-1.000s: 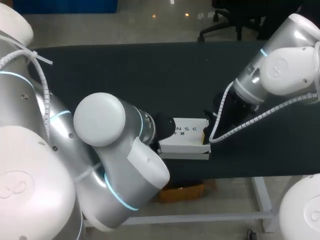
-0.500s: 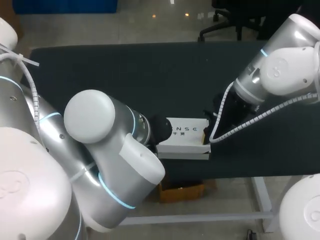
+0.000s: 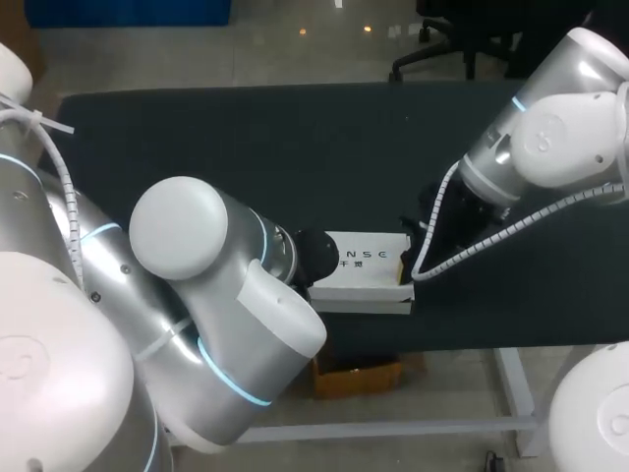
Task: Assemble the packaging by folding the flat box into shape, placing the metal phone stand inside, and closing the box properly
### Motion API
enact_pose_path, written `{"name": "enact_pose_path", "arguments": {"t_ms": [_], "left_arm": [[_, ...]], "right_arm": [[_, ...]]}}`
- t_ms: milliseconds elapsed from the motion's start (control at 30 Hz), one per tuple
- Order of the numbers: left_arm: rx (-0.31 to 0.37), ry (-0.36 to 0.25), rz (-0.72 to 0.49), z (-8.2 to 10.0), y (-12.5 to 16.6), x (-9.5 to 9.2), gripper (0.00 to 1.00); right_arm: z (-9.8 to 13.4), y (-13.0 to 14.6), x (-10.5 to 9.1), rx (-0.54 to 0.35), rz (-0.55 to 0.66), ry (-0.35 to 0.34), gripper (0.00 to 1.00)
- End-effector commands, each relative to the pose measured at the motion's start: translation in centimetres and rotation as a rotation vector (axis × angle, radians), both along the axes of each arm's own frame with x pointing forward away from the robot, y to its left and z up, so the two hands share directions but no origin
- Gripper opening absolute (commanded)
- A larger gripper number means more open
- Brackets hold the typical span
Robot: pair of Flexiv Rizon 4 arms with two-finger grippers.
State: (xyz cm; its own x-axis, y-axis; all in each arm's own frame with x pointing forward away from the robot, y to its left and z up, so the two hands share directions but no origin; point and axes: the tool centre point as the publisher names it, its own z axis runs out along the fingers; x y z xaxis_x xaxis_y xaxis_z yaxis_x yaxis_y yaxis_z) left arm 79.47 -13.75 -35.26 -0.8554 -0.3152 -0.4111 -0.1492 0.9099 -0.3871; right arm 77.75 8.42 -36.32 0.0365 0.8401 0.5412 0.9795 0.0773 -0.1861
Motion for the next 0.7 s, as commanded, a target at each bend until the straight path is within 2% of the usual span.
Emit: {"name": "enact_pose_path", "arguments": {"t_ms": [33,700], "left_arm": [[0.001,-0.001,0.002,-0.1,0.0,-0.1,0.0],[-0.012,0.019,0.001,-1.5,-0.1,0.0,0.0]], "right_arm": [[-0.1,0.0,0.0,-0.002,0.001,0.003,0.0],[-1.3,-0.5,-0.2,-0.003,-0.011,0.02,0.0]]}}
